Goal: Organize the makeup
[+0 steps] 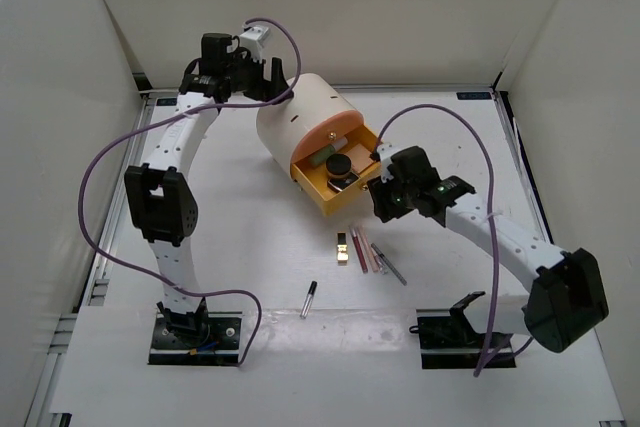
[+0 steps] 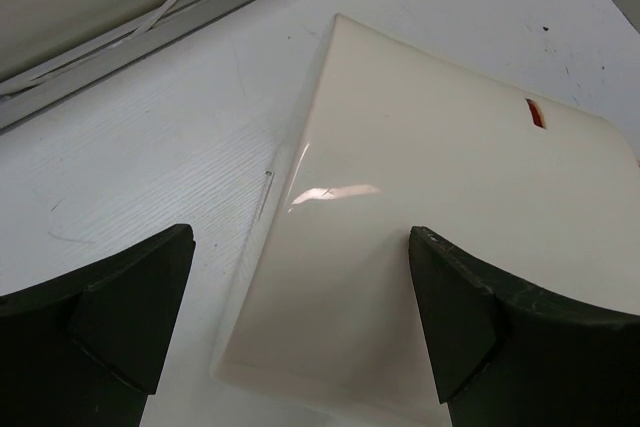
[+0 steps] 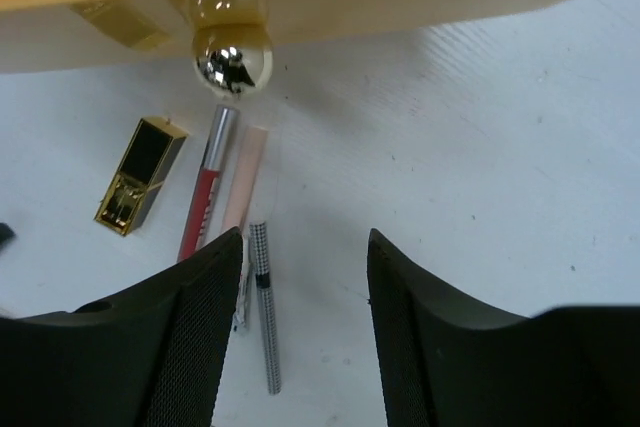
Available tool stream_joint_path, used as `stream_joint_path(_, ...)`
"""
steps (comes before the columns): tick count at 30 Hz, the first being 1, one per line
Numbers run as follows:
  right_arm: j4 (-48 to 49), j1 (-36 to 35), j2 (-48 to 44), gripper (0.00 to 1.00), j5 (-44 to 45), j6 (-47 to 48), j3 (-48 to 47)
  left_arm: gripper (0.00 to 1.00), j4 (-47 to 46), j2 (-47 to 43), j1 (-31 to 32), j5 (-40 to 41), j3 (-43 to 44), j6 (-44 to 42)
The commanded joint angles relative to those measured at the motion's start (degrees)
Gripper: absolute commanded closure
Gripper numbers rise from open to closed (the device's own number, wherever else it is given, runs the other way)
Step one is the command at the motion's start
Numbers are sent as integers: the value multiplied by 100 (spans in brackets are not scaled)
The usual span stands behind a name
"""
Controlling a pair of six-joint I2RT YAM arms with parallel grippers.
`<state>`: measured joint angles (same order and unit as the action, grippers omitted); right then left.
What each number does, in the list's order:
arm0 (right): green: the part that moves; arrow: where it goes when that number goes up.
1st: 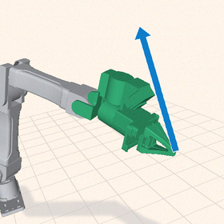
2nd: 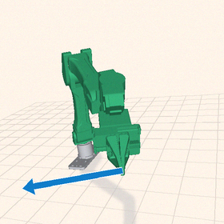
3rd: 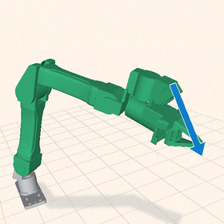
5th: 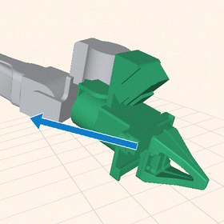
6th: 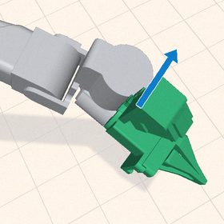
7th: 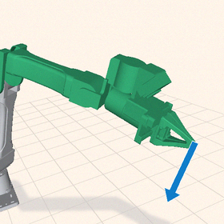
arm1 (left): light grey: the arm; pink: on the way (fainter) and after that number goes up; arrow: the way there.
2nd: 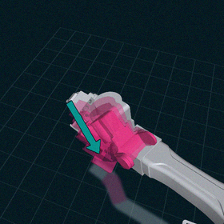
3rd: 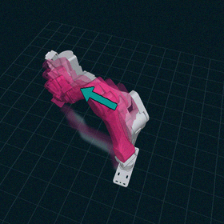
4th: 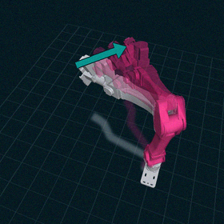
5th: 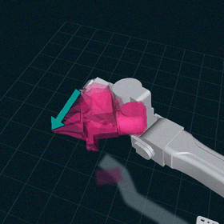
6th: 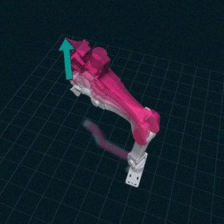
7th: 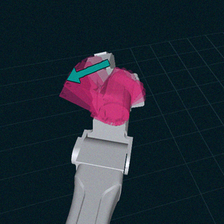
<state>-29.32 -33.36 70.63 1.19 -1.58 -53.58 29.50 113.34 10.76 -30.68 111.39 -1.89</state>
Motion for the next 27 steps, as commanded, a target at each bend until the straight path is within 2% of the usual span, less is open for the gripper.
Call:
stream_joint_path(1,1102,-12,231,44,-243,343,41,2,196,197,-22,-360,128,-285)
stream_joint_path(6,2157,32,985,50,-338,527,-275,2,302,285,-22,-483,111,-444)
stream_joint_path(10,2562,32,1672,51,-479,572,-1020,2,285,320,-4,-483,128,-479)
stream_joint_path(15,3351,-3,2497,51,-375,273,-1532,2,320,408,66,-527,128,-531)
stream_joint_path(17,3677,-3,2657,51,-313,-122,-1638,2,337,461,101,-501,146,-549)
stream_joint_path(21,4862,-178,2938,45,-119,-404,-1550,2,355,549,128,-483,146,-620)
stream_joint_path(23,4980,-162,2956,43,372,-483,-1602,2,355,566,128,-396,137,-655)
stream_joint_path(27,4314,-74,2799,46,251,51,-1559,2,425,636,101,-377,146,-900)
